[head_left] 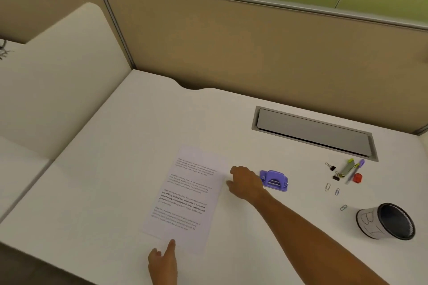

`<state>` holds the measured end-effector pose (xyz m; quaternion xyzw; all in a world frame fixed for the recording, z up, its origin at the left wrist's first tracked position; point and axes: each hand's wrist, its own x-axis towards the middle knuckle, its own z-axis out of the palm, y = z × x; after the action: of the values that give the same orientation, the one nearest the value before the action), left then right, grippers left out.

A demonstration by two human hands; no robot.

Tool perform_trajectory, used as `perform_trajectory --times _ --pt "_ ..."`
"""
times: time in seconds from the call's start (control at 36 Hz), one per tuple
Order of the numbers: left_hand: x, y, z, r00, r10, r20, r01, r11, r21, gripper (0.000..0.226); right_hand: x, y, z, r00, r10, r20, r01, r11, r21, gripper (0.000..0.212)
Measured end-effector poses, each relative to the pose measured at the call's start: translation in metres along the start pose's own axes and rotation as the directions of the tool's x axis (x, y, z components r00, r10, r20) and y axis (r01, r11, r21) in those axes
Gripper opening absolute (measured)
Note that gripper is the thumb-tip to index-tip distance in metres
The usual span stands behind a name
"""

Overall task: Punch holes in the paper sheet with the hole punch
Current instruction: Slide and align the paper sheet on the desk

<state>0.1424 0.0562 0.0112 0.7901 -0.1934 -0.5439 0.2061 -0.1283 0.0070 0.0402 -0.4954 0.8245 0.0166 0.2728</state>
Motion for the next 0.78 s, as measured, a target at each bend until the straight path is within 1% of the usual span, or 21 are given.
perform_trajectory --times 0.11,0.22,0.44,0.58,0.78 --pt "0.000 0.007 0.004 1.000 -0.028 -0.013 0.027 0.997 -0.078 0.078 0.033 -0.013 -0.011 0.998 -0.050 -0.023 0.050 0.999 0.006 0.047" --pt "0.000 0.018 0.008 0.998 -0.052 -0.044 0.046 0.992 -0.116 0.075 0.062 -0.026 -0.015 0.996 -0.086 0.012 0.086 0.996 0.003 0.057" --pt "0.001 0.023 0.014 0.999 -0.014 -0.036 0.012 0.999 -0.043 0.073 0.100 -0.045 -0.012 0.992 -0.122 0.040 0.124 0.991 -0.053 0.073" --pt "0.003 0.026 0.014 0.999 0.001 -0.054 -0.004 0.998 -0.055 0.072 0.112 -0.052 -0.008 0.986 -0.144 0.078 0.151 0.984 -0.090 0.085" --pt "0.007 0.032 0.016 0.994 -0.011 -0.113 0.003 0.997 -0.074 0.064 0.117 -0.055 0.005 0.984 -0.155 0.083 0.164 0.978 -0.127 0.090"
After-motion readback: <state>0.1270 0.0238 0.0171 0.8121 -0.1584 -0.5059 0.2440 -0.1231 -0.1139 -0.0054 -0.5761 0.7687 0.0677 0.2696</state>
